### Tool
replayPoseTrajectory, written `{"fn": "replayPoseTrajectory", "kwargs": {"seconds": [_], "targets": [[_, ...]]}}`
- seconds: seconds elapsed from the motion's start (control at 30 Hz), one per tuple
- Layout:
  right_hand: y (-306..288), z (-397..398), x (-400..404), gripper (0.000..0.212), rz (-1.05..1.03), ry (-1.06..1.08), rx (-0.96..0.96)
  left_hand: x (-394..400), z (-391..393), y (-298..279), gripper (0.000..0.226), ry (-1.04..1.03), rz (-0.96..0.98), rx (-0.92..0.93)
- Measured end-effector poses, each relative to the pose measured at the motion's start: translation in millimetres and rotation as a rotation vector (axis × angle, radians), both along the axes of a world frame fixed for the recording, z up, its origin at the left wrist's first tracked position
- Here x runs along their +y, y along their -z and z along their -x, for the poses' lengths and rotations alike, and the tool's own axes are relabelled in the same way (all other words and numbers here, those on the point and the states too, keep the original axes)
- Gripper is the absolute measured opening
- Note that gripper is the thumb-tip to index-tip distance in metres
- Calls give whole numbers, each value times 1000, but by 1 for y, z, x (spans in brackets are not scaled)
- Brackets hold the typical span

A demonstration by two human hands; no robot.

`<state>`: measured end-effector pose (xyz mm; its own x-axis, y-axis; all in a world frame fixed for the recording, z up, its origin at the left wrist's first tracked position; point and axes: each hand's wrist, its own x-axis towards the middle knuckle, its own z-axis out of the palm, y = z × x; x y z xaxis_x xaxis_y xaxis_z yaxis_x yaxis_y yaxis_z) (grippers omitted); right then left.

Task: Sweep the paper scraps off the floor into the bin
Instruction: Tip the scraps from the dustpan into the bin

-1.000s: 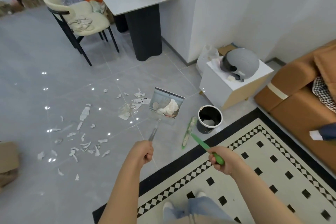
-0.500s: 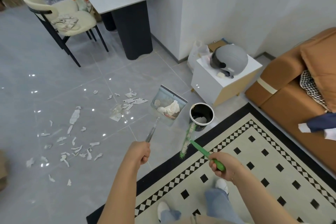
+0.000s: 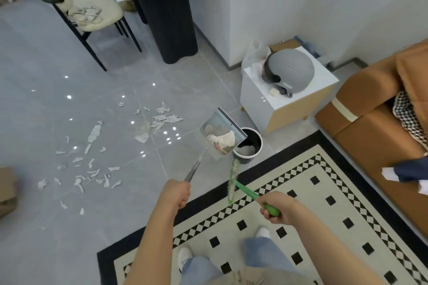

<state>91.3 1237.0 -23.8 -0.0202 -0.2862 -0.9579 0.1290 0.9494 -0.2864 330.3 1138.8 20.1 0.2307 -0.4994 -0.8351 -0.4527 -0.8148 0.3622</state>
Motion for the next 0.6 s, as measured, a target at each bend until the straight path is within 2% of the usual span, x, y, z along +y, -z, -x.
{"fn": "replayPoseTrajectory", "kwargs": {"seconds": [0.13,0.2,0.4,0.5,0.6], "targets": [[4,41,-3,21,-24,-181,-9,8,35,15,15,54,34,-94],[4,55,-3,22,-45,-197,-8,14,50,20,11,139,62,-160],[9,71,3,28,-74,-16,-59,15,68,14,11,356,144,-261],[10,71,6,30,-80,66,-50,5,69,10,15,388,168,-273],[9,72,5,33,-90,110,5,0,67,11,26,333,168,-246]]}}
